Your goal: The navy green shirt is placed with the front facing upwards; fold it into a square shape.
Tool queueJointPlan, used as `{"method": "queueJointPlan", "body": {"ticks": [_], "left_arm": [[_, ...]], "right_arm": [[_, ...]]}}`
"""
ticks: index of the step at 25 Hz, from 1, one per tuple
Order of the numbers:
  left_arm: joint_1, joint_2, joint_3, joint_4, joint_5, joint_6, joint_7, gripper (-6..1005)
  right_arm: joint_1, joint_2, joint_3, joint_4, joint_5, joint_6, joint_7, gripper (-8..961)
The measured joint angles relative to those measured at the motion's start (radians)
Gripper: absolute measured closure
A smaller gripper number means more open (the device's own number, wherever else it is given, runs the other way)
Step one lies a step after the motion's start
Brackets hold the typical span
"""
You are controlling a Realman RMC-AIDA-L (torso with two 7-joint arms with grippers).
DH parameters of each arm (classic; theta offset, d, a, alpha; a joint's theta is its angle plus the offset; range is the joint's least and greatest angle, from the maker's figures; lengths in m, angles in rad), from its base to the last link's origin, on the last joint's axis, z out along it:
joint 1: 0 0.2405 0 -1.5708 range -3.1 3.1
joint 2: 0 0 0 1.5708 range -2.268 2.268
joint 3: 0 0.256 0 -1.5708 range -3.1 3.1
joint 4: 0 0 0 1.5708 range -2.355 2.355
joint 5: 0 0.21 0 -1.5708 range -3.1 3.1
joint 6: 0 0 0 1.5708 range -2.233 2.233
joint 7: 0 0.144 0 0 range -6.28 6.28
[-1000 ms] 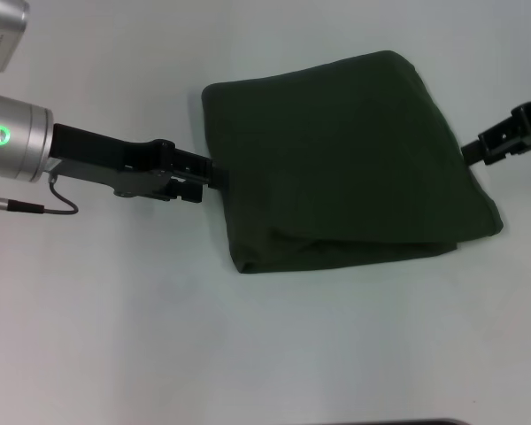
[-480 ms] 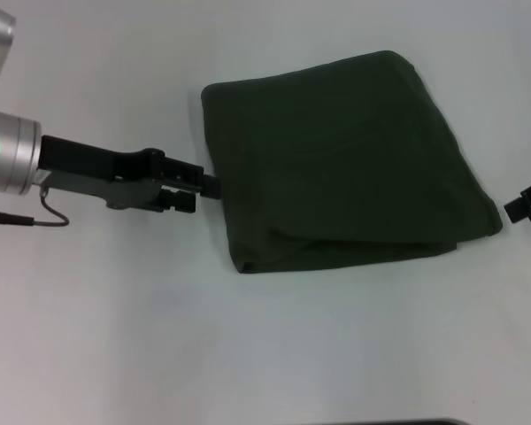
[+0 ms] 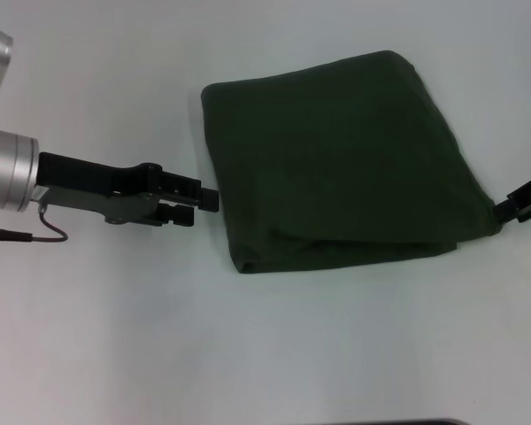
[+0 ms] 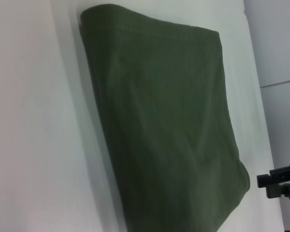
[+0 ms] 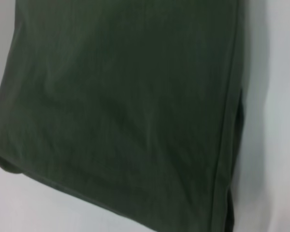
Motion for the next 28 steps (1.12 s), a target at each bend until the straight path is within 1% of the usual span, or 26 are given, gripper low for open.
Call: {"method": "queueJointPlan", "body": {"ticks": [5, 8, 12, 17, 28], "left_arm": [[0.006, 0.0, 0.0, 0.0, 0.0, 0.001, 0.002, 459], [0.014, -0.007, 0.007, -0.002, 0.0, -0.003, 0.005, 462], [0.023, -0.019, 0.021, -0.007, 0.0, -0.008, 0.007, 465], [0.029, -0.023, 0.025, -0.008, 0.0, -0.009, 0.007, 470], [0.03, -0.024, 0.025, -0.015, 0.0, -0.019, 0.011, 480]], "right_arm": [[0.006, 0.029, -0.002, 0.008, -0.037, 0.03, -0.002, 524], [0.008, 0.038, -0.002, 0.011, -0.054, 0.043, -0.002, 524], [0.009, 0.038, -0.001, 0.014, -0.064, 0.051, 0.002, 523], [0.009, 0.032, 0.01, 0.015, -0.058, 0.054, 0.006, 522], [0.01, 0.054, 0.011, 0.019, -0.057, 0.073, 0.005, 522]]}}
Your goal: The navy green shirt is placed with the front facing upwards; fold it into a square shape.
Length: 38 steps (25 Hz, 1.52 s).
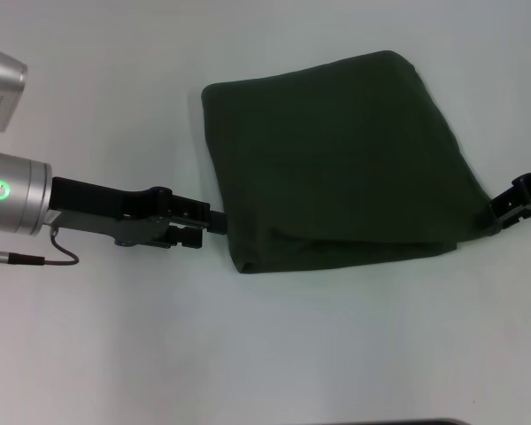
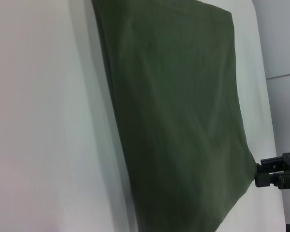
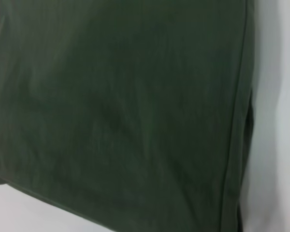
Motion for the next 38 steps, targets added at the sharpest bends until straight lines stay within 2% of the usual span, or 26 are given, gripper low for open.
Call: {"method": "queueJointPlan", "body": {"ticks": [10, 25, 32, 38], "left_arm": [[0.0, 0.0, 0.002, -0.008, 0.0, -0.001, 0.007, 490], [-0.006, 0.0, 0.002, -0.012, 0.0, 0.004, 0.009, 504], [-0.005, -0.023, 0.053, -0.031, 0.0, -0.082, 0.004, 510], [-0.022, -0.038, 0.059, -0.065, 0.0, -0.159, 0.005, 516]], "right_arm": [[0.004, 0.011, 0.01, -0.001, 0.001, 0.01, 0.004, 521], [0.013, 0.004, 0.034, 0.0, -0.001, -0.011, 0.025, 815], [0.013, 0.002, 0.038, -0.007, -0.001, -0.027, 0.033, 927], [0.017, 0.001, 0.036, 0.0, 0.0, -0.029, 0.033, 929]]}}
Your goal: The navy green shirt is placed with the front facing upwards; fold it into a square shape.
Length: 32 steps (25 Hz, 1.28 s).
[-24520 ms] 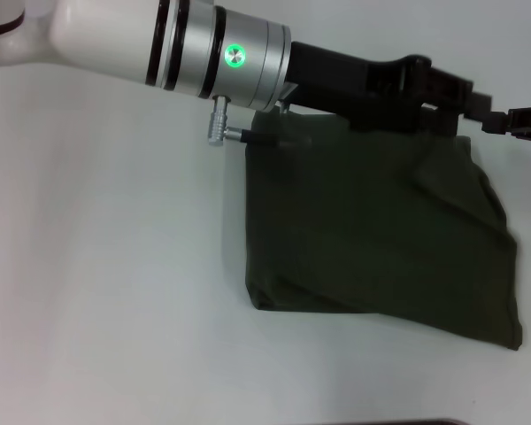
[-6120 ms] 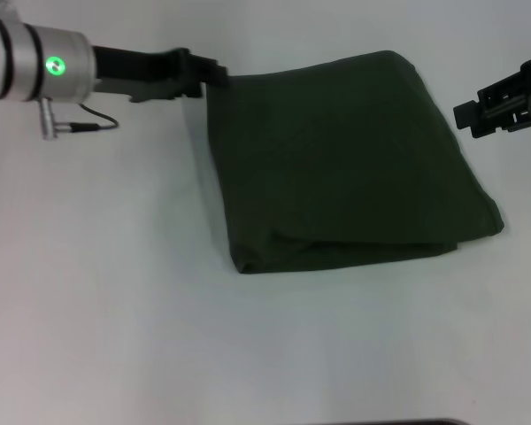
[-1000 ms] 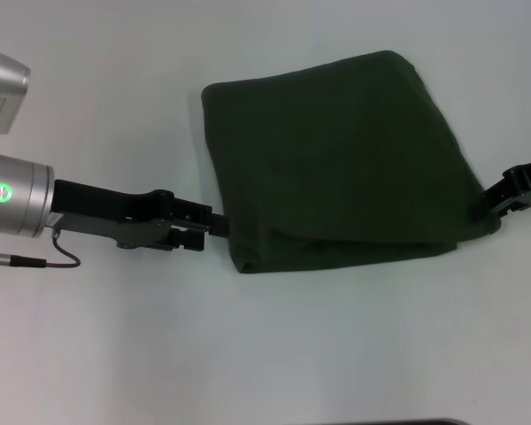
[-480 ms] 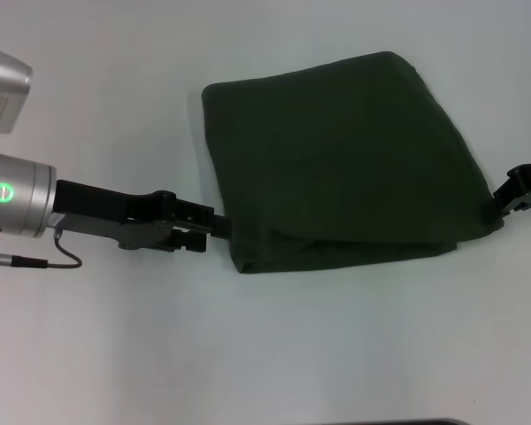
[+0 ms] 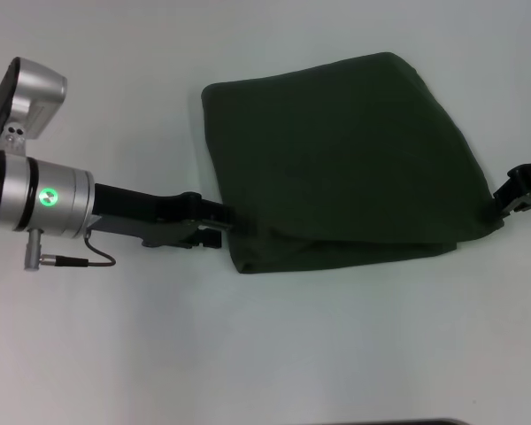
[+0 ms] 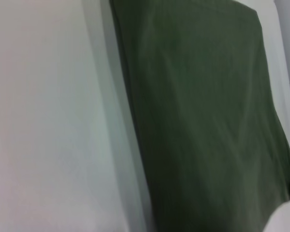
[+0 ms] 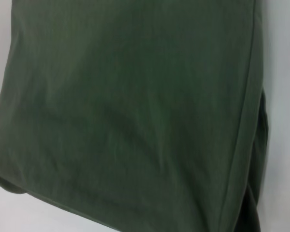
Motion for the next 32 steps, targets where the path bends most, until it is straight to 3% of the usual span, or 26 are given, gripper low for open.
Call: {"method": "queueJointPlan", "body": {"ticks": [13, 23, 32], "left_arm": [[-0.021, -0.023, 0.033, 0.0, 0.0, -0.024, -0.004, 528], [-0.046, -0.019, 0.088, -0.027, 0.0, -0.019, 0.004, 537], [-0.046, -0.009, 0.087, -0.021, 0.0, -0.017, 0.002, 883]], "right_arm": [[0.003, 0.0, 0.004, 0.0, 0.001, -0.012, -0.003, 930], [0.004, 0.0, 0.004, 0.001, 0.002, -0.016, -0.004, 929], [0.005, 0.0, 0.004, 0.001, 0.002, -0.025, -0.004, 929]]}}
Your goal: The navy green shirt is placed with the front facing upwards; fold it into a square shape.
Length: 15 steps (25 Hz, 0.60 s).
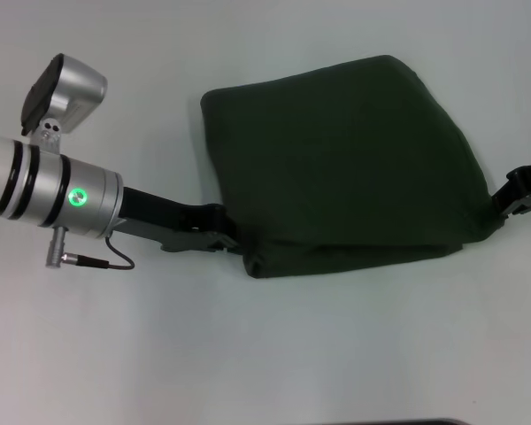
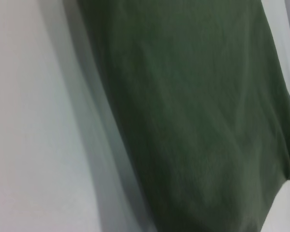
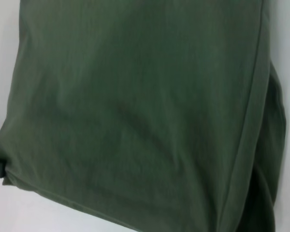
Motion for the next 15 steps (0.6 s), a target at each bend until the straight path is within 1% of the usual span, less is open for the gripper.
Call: {"method": "queueJointPlan", "body": {"ticks": [2, 6, 10, 15], "left_arm": [[0.0, 0.007, -0.001, -0.002, 0.0, 0.001, -0.002, 955], [0.002, 0.024, -0.005, -0.004, 0.0, 0.01, -0.004, 955], [0.006, 0.034, -0.006, 0.0, 0.0, 0.019, -0.004, 954], [0.004, 0.037, -0.007, 0.0, 0.001, 0.027, 0.002, 944]], "right_arm": [[-0.001, 0.0, 0.0, -0.001, 0.0, -0.001, 0.0, 929], [-0.002, -0.006, 0.002, -0.005, 0.0, -0.002, 0.002, 929], [-0.002, -0.013, 0.011, -0.006, 0.0, -0.001, 0.006, 929], [0.001, -0.016, 0.011, -0.002, 0.0, 0.004, 0.012, 929]]}}
